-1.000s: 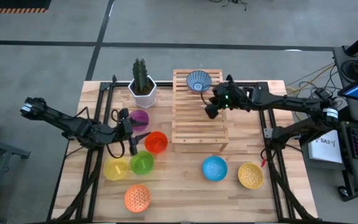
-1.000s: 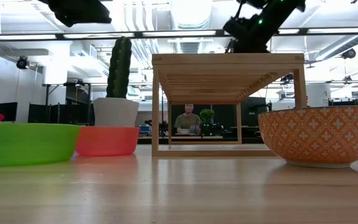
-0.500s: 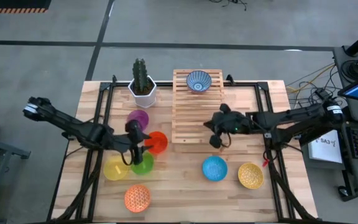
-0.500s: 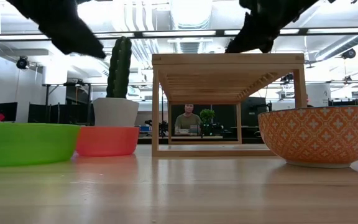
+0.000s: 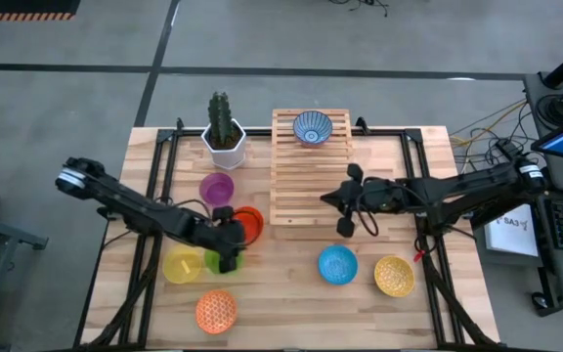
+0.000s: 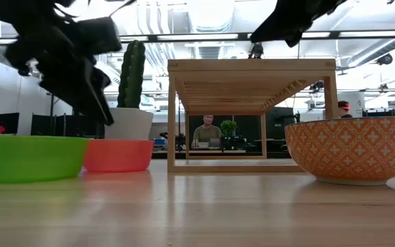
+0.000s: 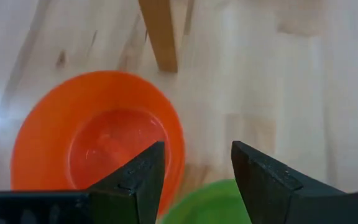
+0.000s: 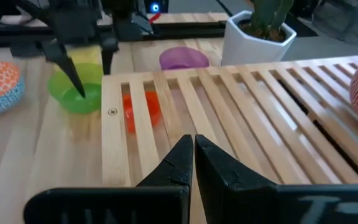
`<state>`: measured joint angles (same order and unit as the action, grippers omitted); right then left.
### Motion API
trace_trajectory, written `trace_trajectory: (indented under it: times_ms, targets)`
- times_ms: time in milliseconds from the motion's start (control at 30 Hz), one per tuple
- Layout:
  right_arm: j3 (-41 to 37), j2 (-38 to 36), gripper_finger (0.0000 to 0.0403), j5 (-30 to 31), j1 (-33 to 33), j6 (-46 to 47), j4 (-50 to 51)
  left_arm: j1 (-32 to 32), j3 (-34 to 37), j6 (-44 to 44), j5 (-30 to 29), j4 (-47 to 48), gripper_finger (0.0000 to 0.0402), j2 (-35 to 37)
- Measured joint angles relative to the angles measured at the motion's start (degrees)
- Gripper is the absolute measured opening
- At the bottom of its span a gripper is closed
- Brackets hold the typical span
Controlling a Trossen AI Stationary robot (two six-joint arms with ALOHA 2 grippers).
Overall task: Place and stack bowls onto a shelf
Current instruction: Put the orange bowl on the shelf
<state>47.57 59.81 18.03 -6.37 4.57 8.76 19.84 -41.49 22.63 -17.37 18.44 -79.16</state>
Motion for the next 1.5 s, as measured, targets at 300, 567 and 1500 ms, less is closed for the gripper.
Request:
trace_trajectory:
  times_ms: [300,567,1500]
  targets:
    - [0.0,-0.8,0.0009,0.0,0.0,-0.8,-0.1,-3.2,-5.3,-0.7,-0.1,2.2,0.0168,-9.9]
    - [-0.2,-0.3,0.0009,0.0,0.0,-0.7,1.3,-3.8,-5.6,0.2,-0.1,2.6,0.0152,-12.9]
    - [-2.7,-0.4,0.0009,-0.1,-3.7,2.7,1.9,-1.9,-26.6,-11.0,0.6,28.0,0.0,-5.9]
